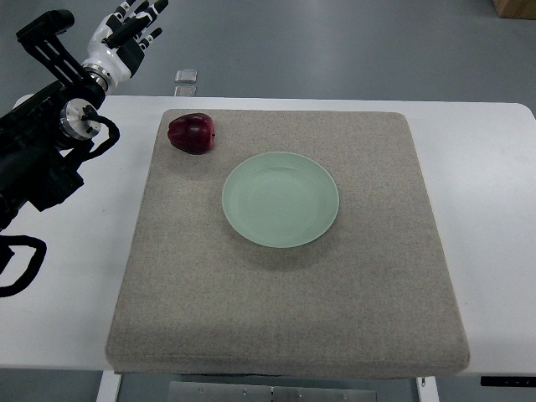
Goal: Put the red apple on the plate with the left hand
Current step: 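Move the left hand from rest toward the dark red apple, then lower the left hand over the red apple and close fingers around it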
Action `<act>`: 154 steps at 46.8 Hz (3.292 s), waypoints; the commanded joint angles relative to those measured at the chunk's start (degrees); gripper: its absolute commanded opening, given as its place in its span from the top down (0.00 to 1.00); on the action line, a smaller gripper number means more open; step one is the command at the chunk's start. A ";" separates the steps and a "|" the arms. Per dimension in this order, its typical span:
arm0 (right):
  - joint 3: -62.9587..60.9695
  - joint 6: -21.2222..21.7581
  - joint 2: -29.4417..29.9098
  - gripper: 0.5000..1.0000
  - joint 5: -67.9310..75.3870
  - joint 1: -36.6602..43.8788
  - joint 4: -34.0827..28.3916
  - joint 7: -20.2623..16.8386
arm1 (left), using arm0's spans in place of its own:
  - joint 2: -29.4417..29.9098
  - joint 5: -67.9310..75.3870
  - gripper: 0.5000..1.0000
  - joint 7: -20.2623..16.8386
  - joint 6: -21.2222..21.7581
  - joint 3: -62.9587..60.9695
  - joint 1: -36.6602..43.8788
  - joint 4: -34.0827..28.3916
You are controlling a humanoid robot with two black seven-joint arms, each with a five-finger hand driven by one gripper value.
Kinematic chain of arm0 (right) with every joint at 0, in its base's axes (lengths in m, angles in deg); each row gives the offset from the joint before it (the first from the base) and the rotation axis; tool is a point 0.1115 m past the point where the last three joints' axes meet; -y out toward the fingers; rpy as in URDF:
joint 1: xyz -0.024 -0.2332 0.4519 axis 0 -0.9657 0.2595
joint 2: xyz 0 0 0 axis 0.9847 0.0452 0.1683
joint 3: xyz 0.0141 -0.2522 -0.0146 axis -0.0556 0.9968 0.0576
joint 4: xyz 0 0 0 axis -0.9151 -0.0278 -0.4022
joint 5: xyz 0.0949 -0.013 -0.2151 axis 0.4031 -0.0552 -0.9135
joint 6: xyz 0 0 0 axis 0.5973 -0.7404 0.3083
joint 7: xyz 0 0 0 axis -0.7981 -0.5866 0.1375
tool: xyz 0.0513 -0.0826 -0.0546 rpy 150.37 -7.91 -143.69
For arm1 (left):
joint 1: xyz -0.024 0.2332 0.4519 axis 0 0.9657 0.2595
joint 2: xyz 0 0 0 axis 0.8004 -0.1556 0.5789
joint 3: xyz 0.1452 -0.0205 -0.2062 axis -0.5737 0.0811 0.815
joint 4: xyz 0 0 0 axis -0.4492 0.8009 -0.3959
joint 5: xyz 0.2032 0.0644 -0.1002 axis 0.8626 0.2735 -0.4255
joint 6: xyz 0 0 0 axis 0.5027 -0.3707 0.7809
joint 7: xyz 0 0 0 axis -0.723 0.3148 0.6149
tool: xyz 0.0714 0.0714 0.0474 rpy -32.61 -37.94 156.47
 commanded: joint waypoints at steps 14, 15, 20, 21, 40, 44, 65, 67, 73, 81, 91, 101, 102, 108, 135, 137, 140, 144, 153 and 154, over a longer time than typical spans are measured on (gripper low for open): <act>0.00 0.00 0.00 0.07 0.00 0.00 0.00 0.00 | 0.24 0.27 0.01 -0.97 0.09 -0.53 0.09 0.00; 0.00 0.00 0.00 0.07 0.00 0.00 0.00 0.00 | 0.24 0.53 0.01 -0.97 0.26 -0.71 0.09 -0.08; 0.00 0.00 0.00 0.07 0.00 0.00 0.00 0.00 | 0.24 0.79 0.02 -0.97 0.70 -0.98 0.70 0.00; 0.00 0.00 0.00 0.07 0.00 0.00 0.00 0.00 | 0.33 0.79 0.02 -0.97 0.62 -0.98 0.70 0.00; 0.00 0.00 0.00 0.08 0.00 0.00 0.00 0.00 | 1.21 17.03 0.05 -0.35 0.09 -8.70 -1.67 0.53; 0.00 0.00 0.00 0.07 0.00 0.00 0.00 0.00 | 1.21 26.43 0.04 -0.44 -0.09 -10.90 -2.20 0.62; 0.00 0.00 0.00 0.07 0.00 0.00 0.00 0.00 | 3.32 50.80 0.04 -0.61 -0.18 -18.19 -4.57 7.29; 0.00 0.00 0.00 0.07 0.00 0.00 0.00 0.00 | 3.76 51.15 0.04 -0.61 -0.18 -20.91 -5.10 8.00; 0.00 0.00 0.00 0.07 0.00 0.00 0.00 0.00 | 4.02 51.15 0.04 -1.05 -0.18 -28.91 -7.20 8.35; 0.00 0.00 0.00 0.07 0.00 0.00 0.00 0.00 | 4.46 51.94 0.05 -2.19 -0.18 -35.95 -9.58 8.62; 0.00 0.00 0.00 0.07 0.00 0.00 0.00 0.00 | 4.55 58.71 0.04 -3.69 -0.26 -37.89 -10.20 9.58; 0.00 0.00 0.00 0.07 0.00 0.00 0.00 0.00 | 5.61 61.70 0.04 -3.69 -3.95 -37.98 -10.11 10.99; 0.00 0.00 0.00 0.07 0.00 0.00 0.00 0.00 | 5.69 61.96 0.04 -3.69 -4.04 -37.98 -10.11 10.99; 0.00 0.00 0.00 0.07 0.00 0.00 0.00 0.00 | 5.78 63.89 0.05 -3.69 -4.04 -38.07 -9.49 10.99; 0.00 0.00 0.00 0.07 0.00 0.00 0.00 0.00 | 5.69 70.58 0.13 -4.04 -0.71 -39.56 -7.82 10.29; 0.00 0.00 0.00 0.07 0.00 0.00 0.00 0.00 | 5.61 70.58 0.17 -4.04 -0.18 -40.44 -7.82 10.29; 0.00 0.00 0.00 0.07 0.00 0.00 0.00 0.00 | 5.43 70.49 0.17 -4.13 0.44 -41.05 -7.74 10.29; 0.00 0.00 0.00 0.07 0.00 0.00 0.00 0.00 | 5.34 70.49 0.23 -4.13 0.79 -41.14 -7.74 10.20; 0.00 0.00 0.00 0.08 0.00 0.00 0.00 0.00 | 4.73 70.40 0.48 -4.04 2.10 -41.06 -7.82 8.44; 0.00 0.00 0.00 0.07 0.00 0.00 0.00 0.00 | 4.64 70.32 0.50 -4.04 2.72 -41.06 -7.82 8.27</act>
